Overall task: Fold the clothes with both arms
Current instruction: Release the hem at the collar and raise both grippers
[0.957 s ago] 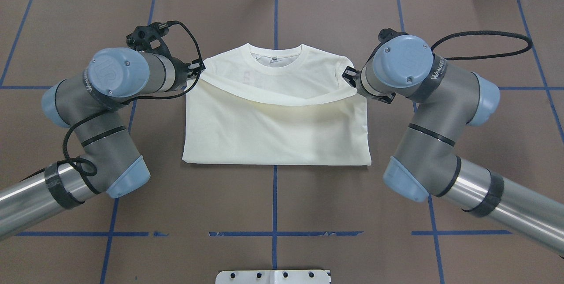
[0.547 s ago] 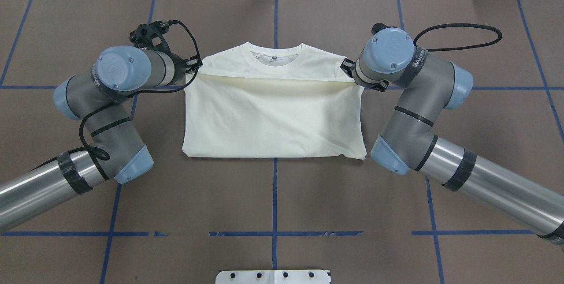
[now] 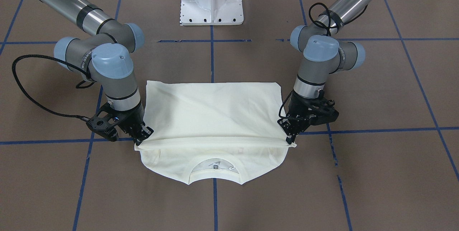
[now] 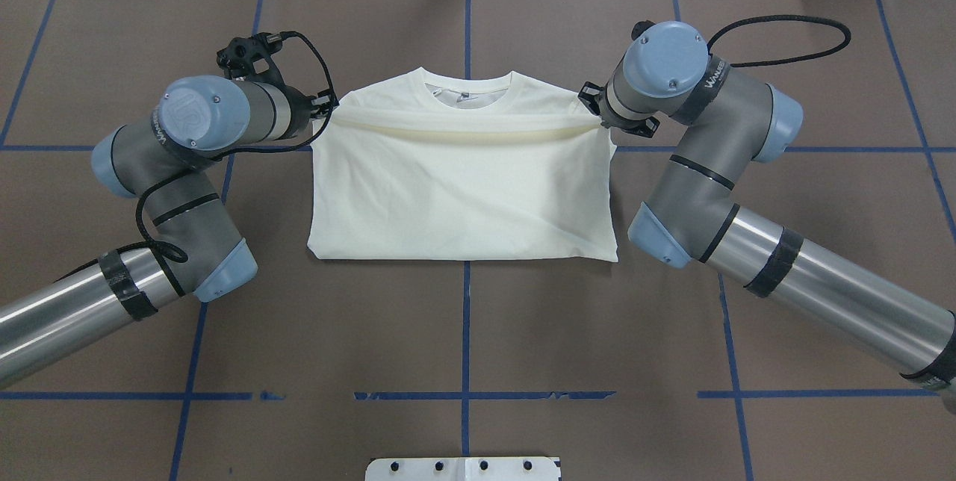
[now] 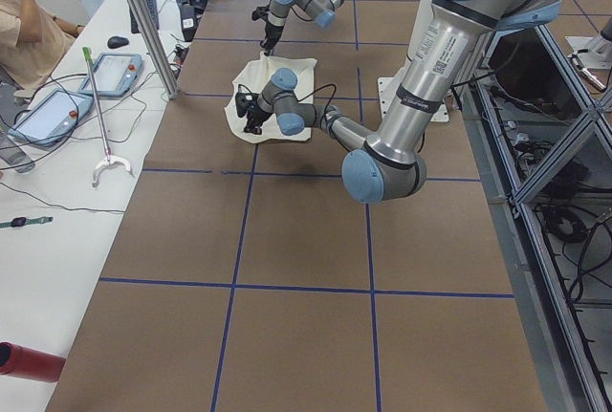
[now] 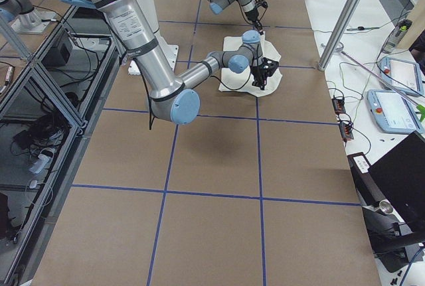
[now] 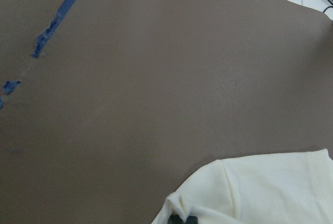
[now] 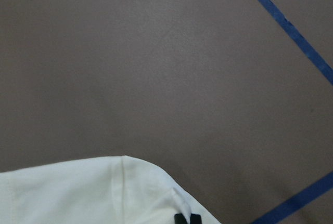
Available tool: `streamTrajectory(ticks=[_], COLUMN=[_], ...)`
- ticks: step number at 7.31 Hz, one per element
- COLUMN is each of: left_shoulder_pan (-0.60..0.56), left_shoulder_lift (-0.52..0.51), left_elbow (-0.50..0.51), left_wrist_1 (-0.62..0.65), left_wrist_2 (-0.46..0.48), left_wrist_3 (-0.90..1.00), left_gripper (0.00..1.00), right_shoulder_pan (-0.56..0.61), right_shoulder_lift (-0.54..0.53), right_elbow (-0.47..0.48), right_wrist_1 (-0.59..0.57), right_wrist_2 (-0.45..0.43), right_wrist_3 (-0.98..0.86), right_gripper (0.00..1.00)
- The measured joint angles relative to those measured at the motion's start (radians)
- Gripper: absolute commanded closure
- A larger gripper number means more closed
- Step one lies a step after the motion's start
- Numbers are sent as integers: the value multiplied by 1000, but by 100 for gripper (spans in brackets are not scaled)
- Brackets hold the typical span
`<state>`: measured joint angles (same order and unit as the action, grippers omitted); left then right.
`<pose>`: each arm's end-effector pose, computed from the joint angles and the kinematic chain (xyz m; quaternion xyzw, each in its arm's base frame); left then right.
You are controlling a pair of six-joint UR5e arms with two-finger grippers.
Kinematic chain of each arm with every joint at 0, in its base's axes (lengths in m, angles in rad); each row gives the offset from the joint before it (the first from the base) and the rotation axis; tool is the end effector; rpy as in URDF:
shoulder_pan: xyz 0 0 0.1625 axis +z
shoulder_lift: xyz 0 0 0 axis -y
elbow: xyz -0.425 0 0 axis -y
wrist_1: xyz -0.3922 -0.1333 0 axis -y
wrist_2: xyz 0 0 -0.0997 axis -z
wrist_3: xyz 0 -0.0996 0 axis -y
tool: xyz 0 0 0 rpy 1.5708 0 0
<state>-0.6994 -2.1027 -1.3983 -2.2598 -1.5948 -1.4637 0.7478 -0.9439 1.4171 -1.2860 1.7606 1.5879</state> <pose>0.4657 -0.5629 0.3541 0.1868 0.4644 -0.2469 0.8297 -0.4633 -0.5859 0.3304 0.0494 -0.3755 0.3126 0.8711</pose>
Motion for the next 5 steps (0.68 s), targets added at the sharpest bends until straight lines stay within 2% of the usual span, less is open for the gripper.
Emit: streamTrajectory(ticks=[2,3,4,5], left_shoulder_pan=[-1,-2,-2,-3], left_shoulder_lift=[1,3,5,7], left_elbow=[1,1,-1,-3], left_wrist_1=[-1,-1,-2,-2], left_wrist_2=[-1,-1,-1,-2], left_wrist_3=[0,0,1,10], left_gripper=[100,71,64,58], right_shoulder_pan=[40,44,39,29], right_shoulder_lift=[42,49,51,45], right_elbow=[-62,-81,-98,-111], right_wrist_1=[6,13,24,54], right_wrist_2=[73,90,94,92], right_wrist_3=[-45,-58,-63,-64], right_gripper=[100,56,25,0])
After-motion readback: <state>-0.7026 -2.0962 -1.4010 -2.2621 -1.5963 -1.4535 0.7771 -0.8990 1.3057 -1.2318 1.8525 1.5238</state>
